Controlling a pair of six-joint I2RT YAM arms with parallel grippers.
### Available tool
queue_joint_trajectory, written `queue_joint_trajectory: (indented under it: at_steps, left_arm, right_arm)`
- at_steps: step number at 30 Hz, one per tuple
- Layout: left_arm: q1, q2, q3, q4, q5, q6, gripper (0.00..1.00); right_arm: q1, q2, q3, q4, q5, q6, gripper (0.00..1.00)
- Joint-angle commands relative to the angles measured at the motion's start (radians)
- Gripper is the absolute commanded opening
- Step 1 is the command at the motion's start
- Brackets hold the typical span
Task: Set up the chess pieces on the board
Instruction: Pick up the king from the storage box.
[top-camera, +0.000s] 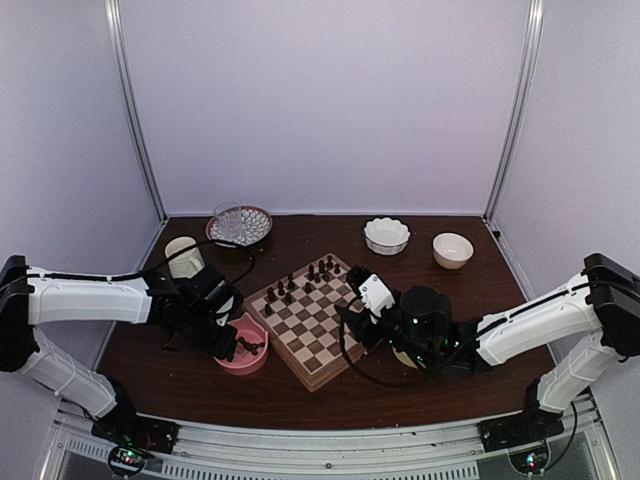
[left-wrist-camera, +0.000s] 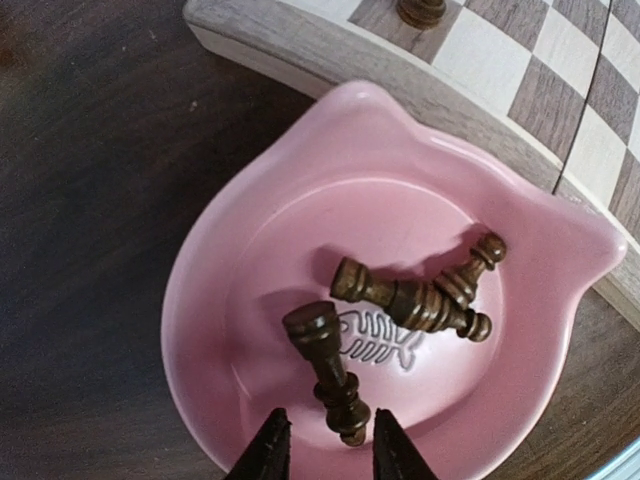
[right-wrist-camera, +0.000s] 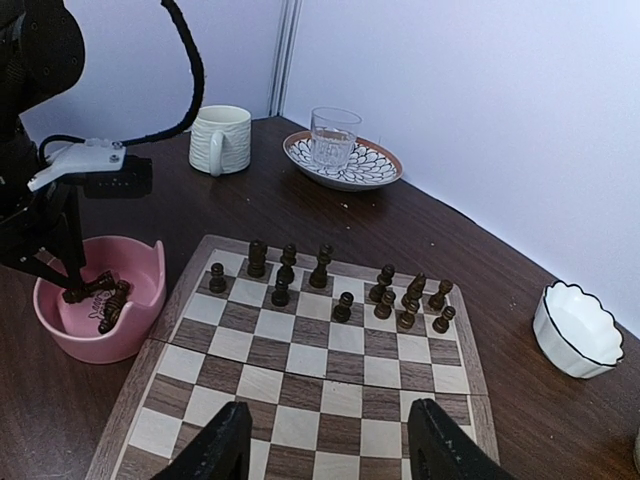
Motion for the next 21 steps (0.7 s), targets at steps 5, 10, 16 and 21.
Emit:
queue_joint_trajectory:
  at_steps: [5,10,16,21]
  left_arm:
    - [-0.001,0.105,0.063,0.039,0.007,0.02,0.28]
    - [-0.001,0.145,0.077,0.021,-0.029,0.002,0.23]
    - [-0.001,0.174,0.084,0.009,-0.038,-0.004,0.19]
    - [0.0,0.178,0.09,-0.005,-0.056,-0.005,0.1]
  right_arm:
    - [-0.005,-0.004,0.02,-0.01,-0.019,0.0,0.56]
    - [-0.004,-0.003,0.023,-0.015,-0.024,-0.001,0.56]
    - [-0.004,-0.004,0.026,-0.019,-0.028,-0.002,0.56]
    - [-0.005,-0.011,0.024,-0.02,-0.029,-0.002,0.55]
